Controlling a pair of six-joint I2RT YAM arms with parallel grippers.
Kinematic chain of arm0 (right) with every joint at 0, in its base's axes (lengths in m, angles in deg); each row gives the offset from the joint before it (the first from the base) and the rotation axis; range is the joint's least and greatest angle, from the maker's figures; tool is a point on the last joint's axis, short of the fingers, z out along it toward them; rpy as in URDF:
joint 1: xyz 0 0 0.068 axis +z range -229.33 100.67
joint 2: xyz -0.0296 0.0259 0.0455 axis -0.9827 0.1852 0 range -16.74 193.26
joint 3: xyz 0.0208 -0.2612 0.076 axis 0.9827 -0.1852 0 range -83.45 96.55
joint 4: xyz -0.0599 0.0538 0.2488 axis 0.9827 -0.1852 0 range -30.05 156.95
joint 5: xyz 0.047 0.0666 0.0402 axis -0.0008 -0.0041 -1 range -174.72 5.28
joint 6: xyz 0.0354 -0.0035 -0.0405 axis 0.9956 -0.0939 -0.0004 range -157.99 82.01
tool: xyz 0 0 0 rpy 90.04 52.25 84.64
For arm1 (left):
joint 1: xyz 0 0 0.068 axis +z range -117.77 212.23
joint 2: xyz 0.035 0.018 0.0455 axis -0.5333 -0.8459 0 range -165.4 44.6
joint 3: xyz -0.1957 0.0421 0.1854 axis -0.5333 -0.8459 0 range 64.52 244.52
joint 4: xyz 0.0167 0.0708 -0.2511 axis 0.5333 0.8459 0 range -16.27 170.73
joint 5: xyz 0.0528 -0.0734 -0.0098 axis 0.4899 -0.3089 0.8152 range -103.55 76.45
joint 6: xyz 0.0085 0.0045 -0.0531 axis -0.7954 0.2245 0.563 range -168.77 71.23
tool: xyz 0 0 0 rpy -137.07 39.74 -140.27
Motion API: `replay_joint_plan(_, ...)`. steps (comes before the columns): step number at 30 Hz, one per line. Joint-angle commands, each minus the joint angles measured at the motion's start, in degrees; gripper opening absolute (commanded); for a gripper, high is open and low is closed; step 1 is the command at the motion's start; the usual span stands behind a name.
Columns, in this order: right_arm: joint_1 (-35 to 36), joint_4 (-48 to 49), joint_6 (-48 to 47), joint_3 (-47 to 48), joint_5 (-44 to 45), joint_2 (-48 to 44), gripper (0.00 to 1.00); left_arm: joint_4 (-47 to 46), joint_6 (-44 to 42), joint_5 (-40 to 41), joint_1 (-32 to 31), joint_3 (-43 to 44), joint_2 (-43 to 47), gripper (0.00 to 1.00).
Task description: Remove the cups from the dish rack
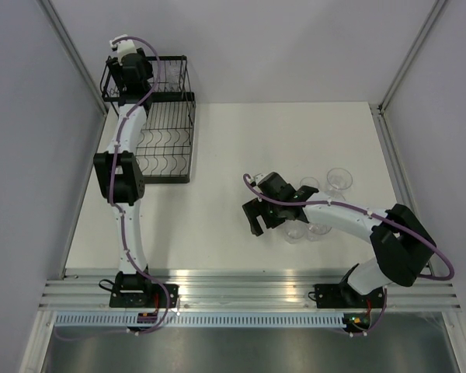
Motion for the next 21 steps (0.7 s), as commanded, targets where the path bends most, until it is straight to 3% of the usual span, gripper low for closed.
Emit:
replay_joint_plan(1, -0.08, -0.17, -0.06, 1.71, 0.71, 0.23, 0.98, 5.78, 1.13, -1.22, 1.57, 0.29, -1.55, 0.52)
replay_joint_plan(4, -0.08, 0.09, -0.06, 1.36, 0.71, -0.30, 0.98, 6.66, 1.83, -2.71, 1.05, -0.59, 0.90, 0.26)
replay_joint_plan(8, -0.17, 0.88, 0.11, 1.19, 0.63, -1.35, 0.98, 6.75, 2.54, -4.03, -1.75, -4.71, 5.22, 0.03)
replay_joint_plan(14, -0.08, 2.47, 0.82, -1.09, 0.36, -3.37, 0.98, -0.17, 0.61, -2.20, -7.99, -11.57, 11.89, 0.02)
replay_joint_plan(21, 0.01, 3.79, 1.43, -2.77, 0.54, -6.10, 0.98, -9.33, -14.84, 5.89, -14.86, -8.07, 13.05, 0.02)
